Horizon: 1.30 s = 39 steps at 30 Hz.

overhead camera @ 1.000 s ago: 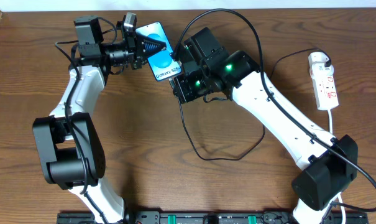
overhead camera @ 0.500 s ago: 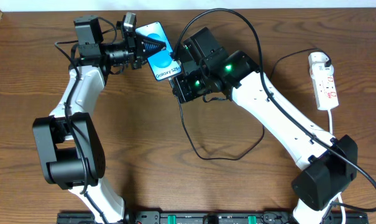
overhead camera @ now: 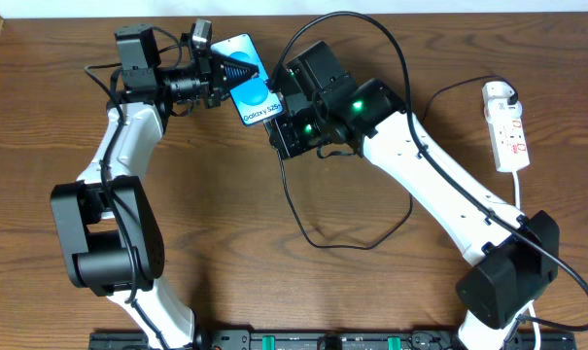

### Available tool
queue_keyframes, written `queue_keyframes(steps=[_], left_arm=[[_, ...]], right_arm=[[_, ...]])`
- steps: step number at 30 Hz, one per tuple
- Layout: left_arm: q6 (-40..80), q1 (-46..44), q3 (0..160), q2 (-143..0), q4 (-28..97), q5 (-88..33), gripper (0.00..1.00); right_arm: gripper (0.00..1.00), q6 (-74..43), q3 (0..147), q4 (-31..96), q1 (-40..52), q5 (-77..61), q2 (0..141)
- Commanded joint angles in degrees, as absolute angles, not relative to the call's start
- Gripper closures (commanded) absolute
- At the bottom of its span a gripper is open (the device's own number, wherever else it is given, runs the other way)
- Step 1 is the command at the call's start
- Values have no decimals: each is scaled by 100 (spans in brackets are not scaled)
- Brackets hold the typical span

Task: Plug charger to phone and switch on socket
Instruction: 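Insert the USB-C plug into the phone's bottom port with the right gripper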

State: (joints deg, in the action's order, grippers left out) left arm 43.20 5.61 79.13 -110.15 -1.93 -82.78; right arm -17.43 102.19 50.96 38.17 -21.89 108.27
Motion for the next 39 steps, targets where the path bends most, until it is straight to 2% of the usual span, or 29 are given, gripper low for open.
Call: queue_keyframes(steps=[1, 26, 39], left_arm=[[4226, 569, 7972, -10853, -222, -8464, 93], [4224, 480, 7972, -10853, -108, -8659, 93], [4222, 480, 7966, -10855, -73, -8632, 93]], right_arm=[[99, -1804, 10219, 5028, 3785, -2110, 10748], [99, -2018, 10219, 4480, 3780, -1826, 10748], [99, -2010, 10219, 4630, 3780, -1809, 10748]])
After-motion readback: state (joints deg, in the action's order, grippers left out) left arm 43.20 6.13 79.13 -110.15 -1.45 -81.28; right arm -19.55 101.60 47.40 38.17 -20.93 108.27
